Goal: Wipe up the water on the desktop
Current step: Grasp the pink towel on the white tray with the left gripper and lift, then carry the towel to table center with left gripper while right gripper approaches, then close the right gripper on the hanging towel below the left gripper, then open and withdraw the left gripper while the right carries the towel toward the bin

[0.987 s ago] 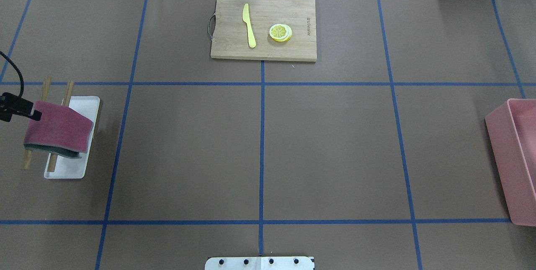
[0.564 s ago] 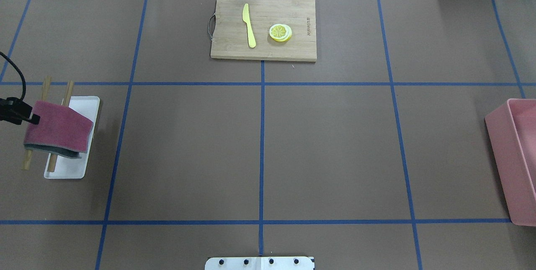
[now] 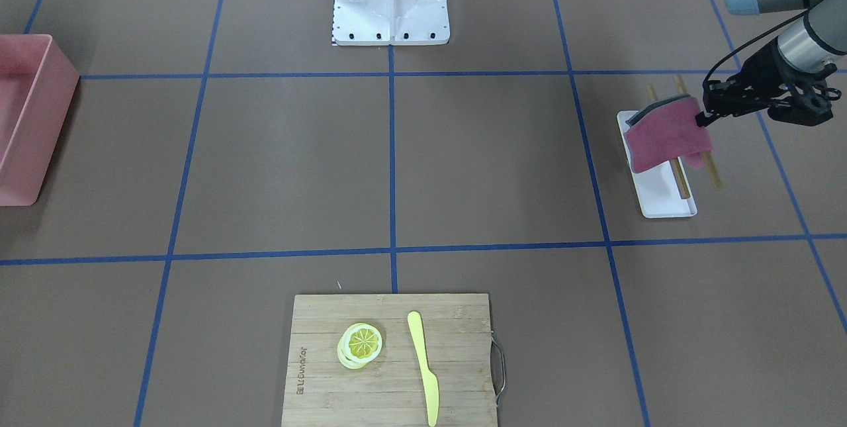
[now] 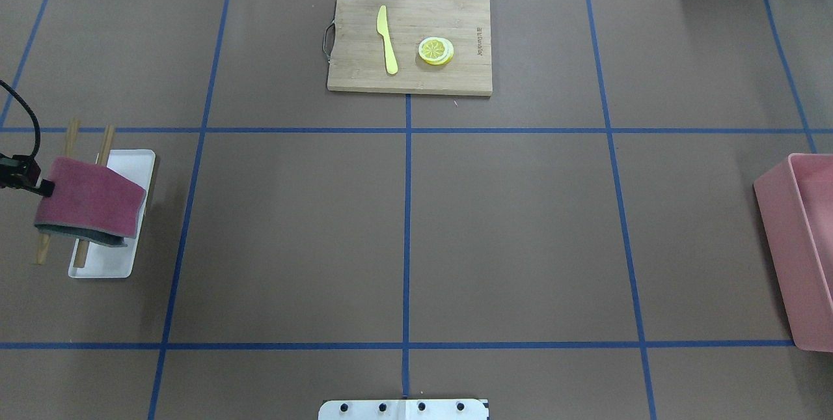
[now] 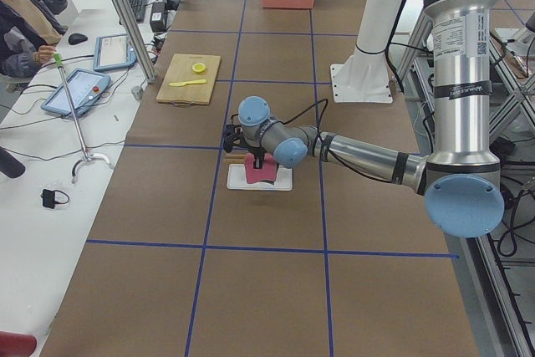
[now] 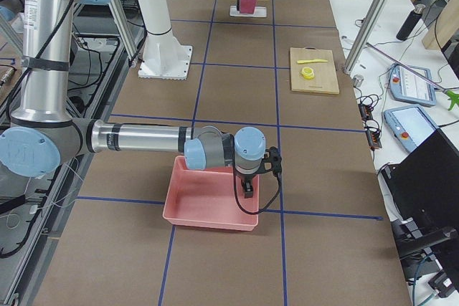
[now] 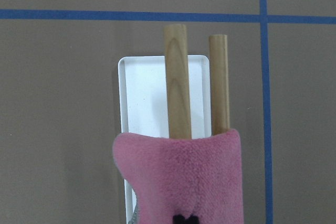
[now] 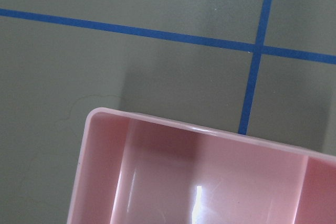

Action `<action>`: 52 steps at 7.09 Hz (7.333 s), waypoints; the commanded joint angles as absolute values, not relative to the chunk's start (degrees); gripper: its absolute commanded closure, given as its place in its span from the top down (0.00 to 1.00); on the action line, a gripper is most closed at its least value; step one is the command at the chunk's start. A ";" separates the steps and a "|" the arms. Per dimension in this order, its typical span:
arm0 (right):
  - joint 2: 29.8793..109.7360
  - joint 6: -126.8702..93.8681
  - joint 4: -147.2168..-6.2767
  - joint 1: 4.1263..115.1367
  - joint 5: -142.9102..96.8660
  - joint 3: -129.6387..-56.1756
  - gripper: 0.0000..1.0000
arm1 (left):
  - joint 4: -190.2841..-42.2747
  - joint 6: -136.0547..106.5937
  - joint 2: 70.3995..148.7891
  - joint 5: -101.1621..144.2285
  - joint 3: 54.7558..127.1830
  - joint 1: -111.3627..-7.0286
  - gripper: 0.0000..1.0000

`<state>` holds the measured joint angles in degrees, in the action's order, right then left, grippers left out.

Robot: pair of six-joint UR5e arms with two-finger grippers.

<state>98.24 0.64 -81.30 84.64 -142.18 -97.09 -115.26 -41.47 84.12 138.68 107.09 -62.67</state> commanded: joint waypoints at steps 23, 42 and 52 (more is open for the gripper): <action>75.94 -46.24 -45.35 14.97 -71.25 -115.76 0.99 | -106.35 -104.32 139.39 119.44 96.68 -37.36 0.00; 77.92 -57.52 -45.09 15.29 -61.19 -116.10 0.00 | -106.52 -100.72 132.93 120.14 107.29 -40.85 0.94; 69.63 -68.81 -76.10 19.61 -88.85 -112.09 0.00 | -106.35 -78.33 118.22 130.08 107.84 -54.49 0.97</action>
